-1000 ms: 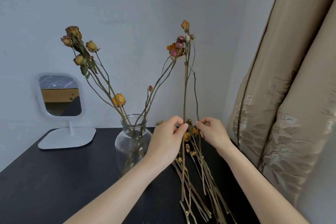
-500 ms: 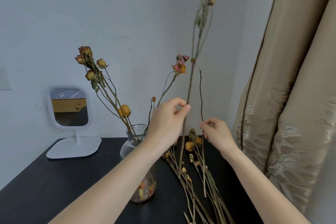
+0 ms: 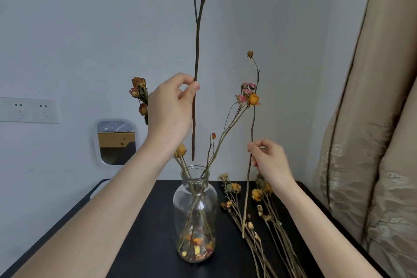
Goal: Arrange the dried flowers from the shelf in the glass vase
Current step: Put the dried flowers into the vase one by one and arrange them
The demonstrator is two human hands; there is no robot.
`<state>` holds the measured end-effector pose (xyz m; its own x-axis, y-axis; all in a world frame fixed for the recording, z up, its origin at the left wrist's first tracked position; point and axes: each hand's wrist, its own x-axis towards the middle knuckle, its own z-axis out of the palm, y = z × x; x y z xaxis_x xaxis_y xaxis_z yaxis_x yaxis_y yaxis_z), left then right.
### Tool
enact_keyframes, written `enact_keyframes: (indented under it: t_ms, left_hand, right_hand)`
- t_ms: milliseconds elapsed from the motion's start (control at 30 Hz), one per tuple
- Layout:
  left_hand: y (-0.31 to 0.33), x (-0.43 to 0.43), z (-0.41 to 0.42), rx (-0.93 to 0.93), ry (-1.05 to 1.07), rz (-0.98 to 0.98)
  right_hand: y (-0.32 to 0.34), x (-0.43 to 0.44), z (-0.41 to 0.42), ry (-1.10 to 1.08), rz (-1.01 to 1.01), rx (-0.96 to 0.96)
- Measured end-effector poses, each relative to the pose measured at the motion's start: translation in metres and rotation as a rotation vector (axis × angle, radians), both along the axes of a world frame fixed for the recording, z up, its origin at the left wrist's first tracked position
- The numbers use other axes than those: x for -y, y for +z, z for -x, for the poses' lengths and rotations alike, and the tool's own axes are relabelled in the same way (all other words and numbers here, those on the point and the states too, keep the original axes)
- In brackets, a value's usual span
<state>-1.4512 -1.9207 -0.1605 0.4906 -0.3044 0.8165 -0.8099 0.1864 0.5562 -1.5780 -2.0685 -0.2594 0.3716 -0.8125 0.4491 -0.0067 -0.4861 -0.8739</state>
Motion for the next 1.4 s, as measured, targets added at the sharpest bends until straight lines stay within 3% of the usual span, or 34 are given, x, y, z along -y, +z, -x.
enact_keyframes:
  t_ms: [400,667,1133,1400]
  left_hand:
    - [-0.060,0.015,-0.015,-0.126,0.071,-0.210]
    - [-0.089,0.023,-0.018,-0.006,0.210,-0.504]
    - [-0.101,0.028,-0.012,0.049,0.207,-0.501]
    - [-0.104,0.040,-0.006,-0.016,0.053,-0.530]
  right_hand:
    - [-0.003,0.002,0.006,-0.023,0.034,-0.023]
    - [-0.007,0.002,0.007,-0.035,0.058,-0.012]
    - [-0.013,0.009,0.010,-0.050,0.038,-0.012]
    - [-0.016,0.008,0.008,-0.065,0.025,-0.013]
